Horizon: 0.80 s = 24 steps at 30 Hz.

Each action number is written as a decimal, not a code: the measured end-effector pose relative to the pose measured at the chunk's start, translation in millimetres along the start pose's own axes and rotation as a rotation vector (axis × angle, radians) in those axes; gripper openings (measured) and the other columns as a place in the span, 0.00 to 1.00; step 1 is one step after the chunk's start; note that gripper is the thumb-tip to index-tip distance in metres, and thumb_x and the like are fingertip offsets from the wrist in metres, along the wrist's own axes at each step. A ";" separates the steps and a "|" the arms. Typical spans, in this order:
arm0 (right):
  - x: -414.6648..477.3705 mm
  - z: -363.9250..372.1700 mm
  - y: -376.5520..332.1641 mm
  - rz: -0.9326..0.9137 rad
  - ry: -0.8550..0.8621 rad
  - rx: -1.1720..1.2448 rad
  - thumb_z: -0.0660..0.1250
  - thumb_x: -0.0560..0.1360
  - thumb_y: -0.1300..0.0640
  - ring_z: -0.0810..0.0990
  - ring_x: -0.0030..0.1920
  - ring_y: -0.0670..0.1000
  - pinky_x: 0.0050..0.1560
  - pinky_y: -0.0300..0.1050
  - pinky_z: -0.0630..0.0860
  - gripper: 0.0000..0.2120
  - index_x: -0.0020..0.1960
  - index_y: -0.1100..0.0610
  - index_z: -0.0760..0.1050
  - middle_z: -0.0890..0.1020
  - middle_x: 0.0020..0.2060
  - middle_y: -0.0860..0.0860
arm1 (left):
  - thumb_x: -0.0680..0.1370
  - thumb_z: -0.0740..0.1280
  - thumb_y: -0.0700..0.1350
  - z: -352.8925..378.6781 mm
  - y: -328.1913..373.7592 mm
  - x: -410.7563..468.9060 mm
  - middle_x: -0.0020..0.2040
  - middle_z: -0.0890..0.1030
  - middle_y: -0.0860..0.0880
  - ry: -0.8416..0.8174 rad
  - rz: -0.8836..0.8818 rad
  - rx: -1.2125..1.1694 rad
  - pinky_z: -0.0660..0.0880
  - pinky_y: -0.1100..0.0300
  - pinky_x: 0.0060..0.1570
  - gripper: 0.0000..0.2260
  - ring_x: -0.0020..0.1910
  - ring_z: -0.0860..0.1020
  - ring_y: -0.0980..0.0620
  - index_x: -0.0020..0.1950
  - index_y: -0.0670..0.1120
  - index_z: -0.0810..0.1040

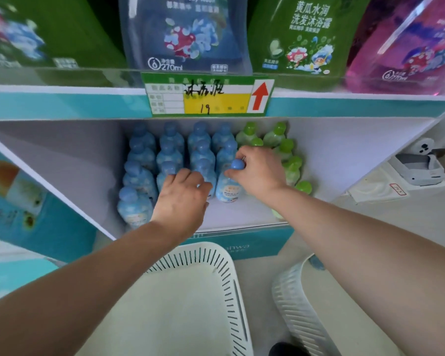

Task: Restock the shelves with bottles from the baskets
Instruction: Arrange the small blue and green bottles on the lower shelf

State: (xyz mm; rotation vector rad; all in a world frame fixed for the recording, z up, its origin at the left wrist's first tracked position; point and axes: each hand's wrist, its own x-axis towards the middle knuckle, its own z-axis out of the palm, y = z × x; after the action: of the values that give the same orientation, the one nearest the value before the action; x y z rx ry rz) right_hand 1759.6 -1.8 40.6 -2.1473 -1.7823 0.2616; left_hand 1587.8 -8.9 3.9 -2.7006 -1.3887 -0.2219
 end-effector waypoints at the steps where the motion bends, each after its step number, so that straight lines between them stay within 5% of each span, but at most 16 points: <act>1: 2.4 2.4 -0.4 0.001 0.000 -0.024 0.72 0.69 0.48 0.79 0.48 0.55 0.39 0.41 0.66 0.13 0.49 0.54 0.78 0.82 0.45 0.52 | 0.62 0.79 0.47 1.6 0.7 -2.9 0.44 0.80 0.47 -0.022 -0.005 0.001 0.73 0.51 0.45 0.16 0.47 0.77 0.43 0.47 0.47 0.83; 5: 11.5 10.3 -0.8 -0.001 -0.003 -0.115 0.70 0.71 0.47 0.79 0.50 0.55 0.39 0.41 0.63 0.14 0.51 0.54 0.77 0.82 0.47 0.52 | 0.77 0.65 0.50 13.4 0.7 -12.1 0.56 0.77 0.49 -0.094 -0.017 -0.047 0.66 0.54 0.59 0.14 0.59 0.70 0.47 0.62 0.49 0.76; 24: 5.3 4.4 6.6 -0.062 -0.006 -0.112 0.69 0.73 0.47 0.78 0.55 0.59 0.48 0.47 0.72 0.21 0.62 0.54 0.72 0.77 0.56 0.56 | 0.79 0.63 0.49 11.3 12.2 -16.7 0.56 0.76 0.51 -0.224 0.001 -0.078 0.67 0.56 0.61 0.13 0.59 0.69 0.49 0.62 0.49 0.75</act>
State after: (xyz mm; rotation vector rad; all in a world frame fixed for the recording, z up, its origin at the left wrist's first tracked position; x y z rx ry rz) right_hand 1765.1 3.0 34.5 -2.1634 -1.9052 0.1558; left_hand 1589.1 -27.7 -10.4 -2.8644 -1.4629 0.0290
